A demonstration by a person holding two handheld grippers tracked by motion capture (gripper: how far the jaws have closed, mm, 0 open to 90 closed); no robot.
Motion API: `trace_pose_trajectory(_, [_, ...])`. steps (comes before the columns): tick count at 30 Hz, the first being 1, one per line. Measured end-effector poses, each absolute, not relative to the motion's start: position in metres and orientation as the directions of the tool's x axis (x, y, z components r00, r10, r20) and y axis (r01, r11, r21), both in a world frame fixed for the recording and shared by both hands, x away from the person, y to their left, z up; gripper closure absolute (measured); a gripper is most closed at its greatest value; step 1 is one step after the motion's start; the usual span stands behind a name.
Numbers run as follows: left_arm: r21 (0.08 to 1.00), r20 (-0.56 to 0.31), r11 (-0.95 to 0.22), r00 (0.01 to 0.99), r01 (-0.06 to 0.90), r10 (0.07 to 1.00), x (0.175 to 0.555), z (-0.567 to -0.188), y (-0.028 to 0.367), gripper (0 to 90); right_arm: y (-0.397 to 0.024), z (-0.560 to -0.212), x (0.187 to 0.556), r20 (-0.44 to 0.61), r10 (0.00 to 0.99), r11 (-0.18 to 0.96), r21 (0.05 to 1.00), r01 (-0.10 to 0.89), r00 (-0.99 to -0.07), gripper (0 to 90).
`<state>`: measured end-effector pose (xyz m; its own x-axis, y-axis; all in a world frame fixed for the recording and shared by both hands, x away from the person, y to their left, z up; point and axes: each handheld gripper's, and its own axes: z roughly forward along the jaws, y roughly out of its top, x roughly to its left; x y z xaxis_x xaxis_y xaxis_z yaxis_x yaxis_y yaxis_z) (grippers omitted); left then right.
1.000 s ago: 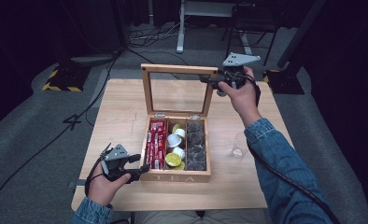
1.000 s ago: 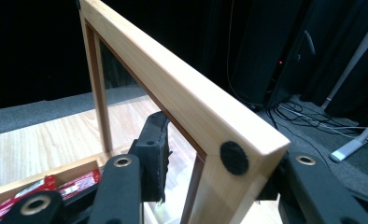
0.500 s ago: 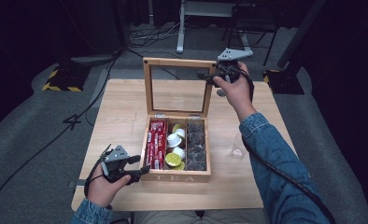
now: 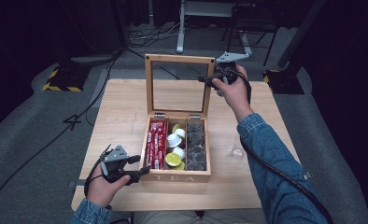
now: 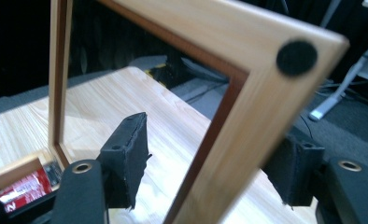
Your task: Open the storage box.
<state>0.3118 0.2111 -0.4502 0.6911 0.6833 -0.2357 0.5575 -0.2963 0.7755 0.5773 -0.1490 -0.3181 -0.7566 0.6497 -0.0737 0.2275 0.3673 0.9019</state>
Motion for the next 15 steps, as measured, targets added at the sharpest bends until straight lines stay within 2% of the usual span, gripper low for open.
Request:
trace_pose_trajectory(10, [0.773,-0.22,-0.31,0.693,0.553,0.687,0.313,-0.449,0.212,32.8,-0.167,-0.317,0.574,-0.077,0.672,0.356,0.905,0.23,-0.737,34.3])
trace_pose_trajectory(15, [0.775,-0.175,-0.333,0.689,0.537,0.703,0.311,-0.447,0.219,30.5,-0.178,-0.309,0.563,-0.057,0.662,0.344,0.909,0.235,-0.747,34.6])
